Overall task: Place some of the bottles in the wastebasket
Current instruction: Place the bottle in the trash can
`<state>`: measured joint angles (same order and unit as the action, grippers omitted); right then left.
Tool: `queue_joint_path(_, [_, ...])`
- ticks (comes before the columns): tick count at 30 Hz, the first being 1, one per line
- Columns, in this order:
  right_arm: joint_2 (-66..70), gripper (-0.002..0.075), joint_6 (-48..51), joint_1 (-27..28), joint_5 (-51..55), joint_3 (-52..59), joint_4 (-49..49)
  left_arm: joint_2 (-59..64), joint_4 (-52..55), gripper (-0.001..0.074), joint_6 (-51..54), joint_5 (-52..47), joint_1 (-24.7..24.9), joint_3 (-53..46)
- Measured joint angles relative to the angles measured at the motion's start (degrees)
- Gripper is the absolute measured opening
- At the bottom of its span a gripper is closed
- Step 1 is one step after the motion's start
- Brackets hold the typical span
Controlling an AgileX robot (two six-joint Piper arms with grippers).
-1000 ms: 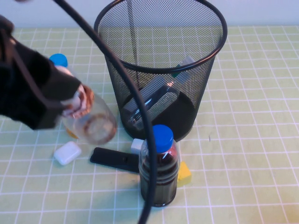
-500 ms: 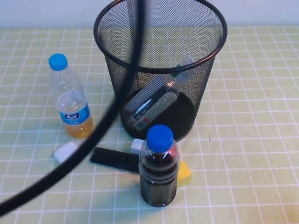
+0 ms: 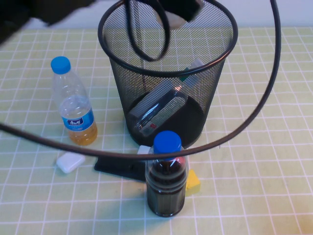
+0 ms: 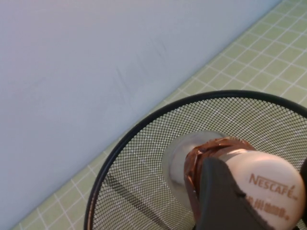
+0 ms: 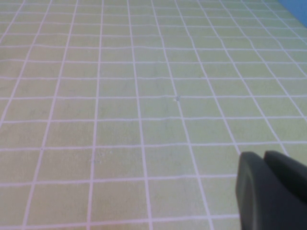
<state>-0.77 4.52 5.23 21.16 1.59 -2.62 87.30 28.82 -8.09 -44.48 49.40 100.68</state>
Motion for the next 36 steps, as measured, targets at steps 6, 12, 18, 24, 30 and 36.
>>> queue_joint_path(6, [0.00,-0.0008,0.00,0.00,0.00,0.00,0.00,4.76,1.44,0.0274,-3.64,1.07,0.00,0.00])
queue_joint_path(12, [0.00,-0.0008,0.00,0.00,0.00,0.00,0.00,5.49,1.50,0.0274,-5.75,1.10,-0.13,0.00])
queue_joint_path(18, [0.00,-0.0008,0.00,0.00,0.00,0.00,0.00,5.49,1.69,0.0274,-8.24,-0.18,-1.19,0.00])
queue_joint_path(24, [0.00,-0.0008,0.00,0.00,0.00,0.00,0.00,5.49,1.73,0.0316,-8.33,-1.22,-1.21,0.00])
queue_joint_path(30, [0.00,-0.0008,0.00,0.00,0.00,0.00,0.00,5.49,1.52,0.0437,-8.96,-3.19,-1.21,0.53])
queue_joint_path(36, [0.00,-0.0008,0.00,0.00,0.00,0.00,0.00,2.73,1.52,0.0368,-10.01,-6.94,-1.21,0.62])
